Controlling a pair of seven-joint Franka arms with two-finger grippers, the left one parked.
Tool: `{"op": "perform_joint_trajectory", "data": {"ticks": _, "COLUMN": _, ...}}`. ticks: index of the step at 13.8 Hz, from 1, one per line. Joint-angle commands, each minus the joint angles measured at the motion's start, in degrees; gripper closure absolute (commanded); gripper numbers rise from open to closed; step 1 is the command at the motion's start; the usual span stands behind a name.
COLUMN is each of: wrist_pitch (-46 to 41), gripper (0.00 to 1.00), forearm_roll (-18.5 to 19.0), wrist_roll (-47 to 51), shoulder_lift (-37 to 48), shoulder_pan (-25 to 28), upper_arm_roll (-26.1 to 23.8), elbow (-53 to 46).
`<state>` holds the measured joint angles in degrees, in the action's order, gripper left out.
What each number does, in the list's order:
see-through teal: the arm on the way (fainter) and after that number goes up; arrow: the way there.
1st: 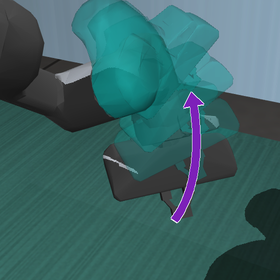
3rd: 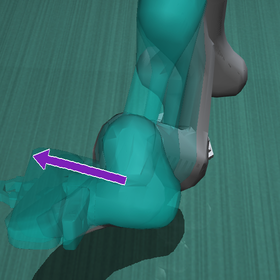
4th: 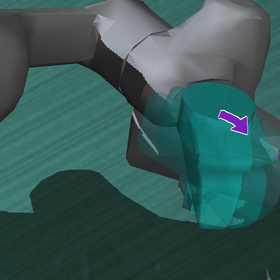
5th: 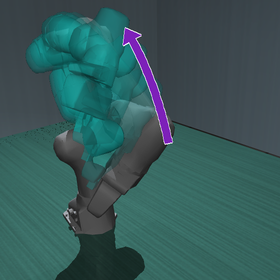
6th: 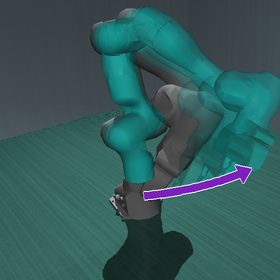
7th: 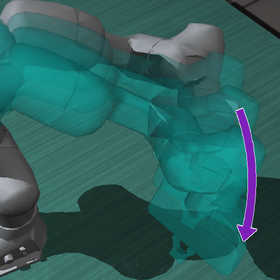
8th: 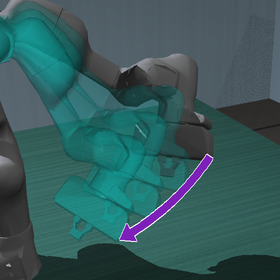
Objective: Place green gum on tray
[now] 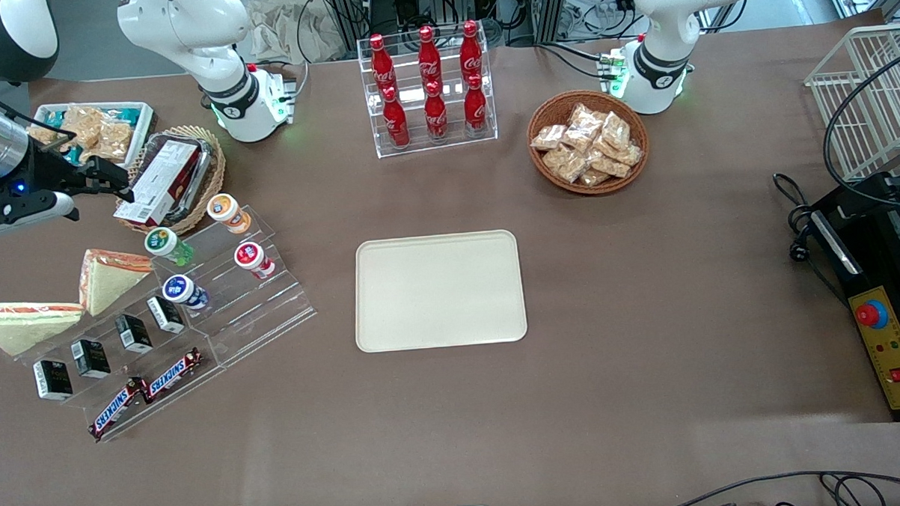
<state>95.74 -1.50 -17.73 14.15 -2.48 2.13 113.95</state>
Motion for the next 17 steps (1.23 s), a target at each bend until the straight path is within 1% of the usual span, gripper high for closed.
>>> {"op": "perform_joint_trajectory", "data": {"ticks": 1, "wrist_pitch": 0.9, "gripper": 0.00, "forearm_roll": 0.8, "wrist_roll": -0.6, "shoulder_lift": 1.1, "shoulder_pan": -0.2, "upper_arm_roll": 0.2, "elbow": 1.2}}
{"op": "perform_joint_trajectory", "data": {"ticks": 6, "wrist_pitch": 6.2, "gripper": 0.00, "forearm_roll": 0.8, "wrist_roll": -0.7, "shoulder_lift": 3.1, "shoulder_pan": -0.2, "upper_arm_roll": 0.2, "elbow": 7.5}}
{"op": "perform_joint_trajectory", "data": {"ticks": 9, "wrist_pitch": 13.7, "gripper": 0.00, "forearm_roll": 0.8, "wrist_roll": -1.2, "shoulder_lift": 5.1, "shoulder_pan": -0.2, "upper_arm_roll": 0.9, "elbow": 15.3}}
{"op": "perform_joint_trajectory", "data": {"ticks": 13, "wrist_pitch": 23.3, "gripper": 0.00, "forearm_roll": 0.8, "wrist_roll": -1.5, "shoulder_lift": 4.9, "shoulder_pan": -0.2, "upper_arm_roll": 2.3, "elbow": 23.2}}
{"op": "perform_joint_trajectory", "data": {"ticks": 17, "wrist_pitch": 28.7, "gripper": 0.00, "forearm_roll": 0.8, "wrist_roll": -1.4, "shoulder_lift": 4.4, "shoulder_pan": -0.2, "upper_arm_roll": 2.5, "elbow": 28.0}}
